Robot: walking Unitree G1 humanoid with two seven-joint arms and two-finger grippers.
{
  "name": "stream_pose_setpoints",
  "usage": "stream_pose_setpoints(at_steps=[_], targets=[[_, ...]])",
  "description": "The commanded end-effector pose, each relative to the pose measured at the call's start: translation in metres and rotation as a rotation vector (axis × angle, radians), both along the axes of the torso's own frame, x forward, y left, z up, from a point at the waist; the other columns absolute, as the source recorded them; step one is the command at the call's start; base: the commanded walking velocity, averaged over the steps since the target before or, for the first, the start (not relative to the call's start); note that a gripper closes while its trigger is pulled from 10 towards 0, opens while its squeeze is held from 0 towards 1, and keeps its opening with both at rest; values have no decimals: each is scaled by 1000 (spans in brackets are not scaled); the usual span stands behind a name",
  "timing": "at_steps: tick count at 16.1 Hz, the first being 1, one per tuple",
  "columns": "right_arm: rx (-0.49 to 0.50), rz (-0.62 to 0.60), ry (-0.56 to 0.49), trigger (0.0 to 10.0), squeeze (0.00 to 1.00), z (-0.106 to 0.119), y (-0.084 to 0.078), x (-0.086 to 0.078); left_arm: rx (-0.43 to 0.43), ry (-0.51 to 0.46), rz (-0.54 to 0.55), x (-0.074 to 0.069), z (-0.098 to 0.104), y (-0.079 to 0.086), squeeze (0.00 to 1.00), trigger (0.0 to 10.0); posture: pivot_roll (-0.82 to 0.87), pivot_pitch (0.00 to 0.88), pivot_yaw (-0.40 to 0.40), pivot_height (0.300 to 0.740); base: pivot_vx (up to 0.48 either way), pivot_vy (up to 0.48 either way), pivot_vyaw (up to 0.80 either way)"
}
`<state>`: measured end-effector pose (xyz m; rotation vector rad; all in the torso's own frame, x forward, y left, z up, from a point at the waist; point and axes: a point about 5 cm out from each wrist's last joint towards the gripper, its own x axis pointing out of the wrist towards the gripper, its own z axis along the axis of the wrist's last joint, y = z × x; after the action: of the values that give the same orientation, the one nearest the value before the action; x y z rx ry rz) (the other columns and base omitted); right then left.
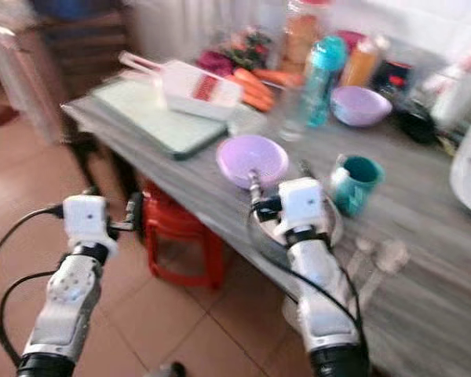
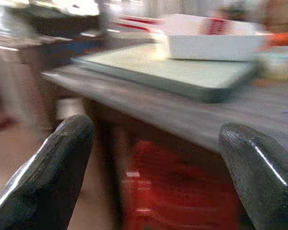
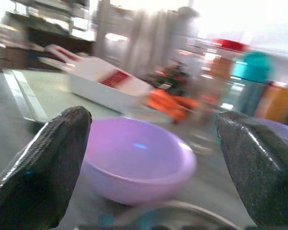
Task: Setting the table
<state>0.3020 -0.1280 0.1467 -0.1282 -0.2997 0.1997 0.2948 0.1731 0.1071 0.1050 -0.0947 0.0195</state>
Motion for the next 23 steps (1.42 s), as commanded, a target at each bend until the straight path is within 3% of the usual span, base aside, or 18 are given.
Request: stream_pose_setpoints(at_steps=[1,2,5,11,16,19,20,23], targets=[[-4,16,-1,10000,0,1,4,-1,11,-2,33,-1,0,2,0,10000,104,40,-51,740,0,0,800],[-1,21,1,10000,0,1,8,-1,48,5,37,0,-3,2,0,10000,102,40,-54,740,0,0,800],[17,31,16,10000,0,-2,14,-3,47,-17,68,3,-2,4,0,10000,120,36,-35,740,0,0,800],[63,-13,37,10000,0,-4,10,2,93,-20,99,8,-4,14,0,10000,114,41,-33,740,0,0,800],[79,-26,62,10000,0,-7,7,6,80,70,134,7,-26,17,0,10000,116,34,-48,740,0,0,764],[87,-35,100,10000,0,-16,8,8,85,160,116,3,-46,23,0,10000,109,26,-54,740,0,0,0],[137,-99,159,10000,0,-27,-2,9,74,222,79,2,-58,22,0,10000,117,22,-59,740,0,0,0],[142,-123,184,10000,0,-34,-6,9,55,238,54,2,-62,23,0,10000,119,20,-56,740,0,0,0]])
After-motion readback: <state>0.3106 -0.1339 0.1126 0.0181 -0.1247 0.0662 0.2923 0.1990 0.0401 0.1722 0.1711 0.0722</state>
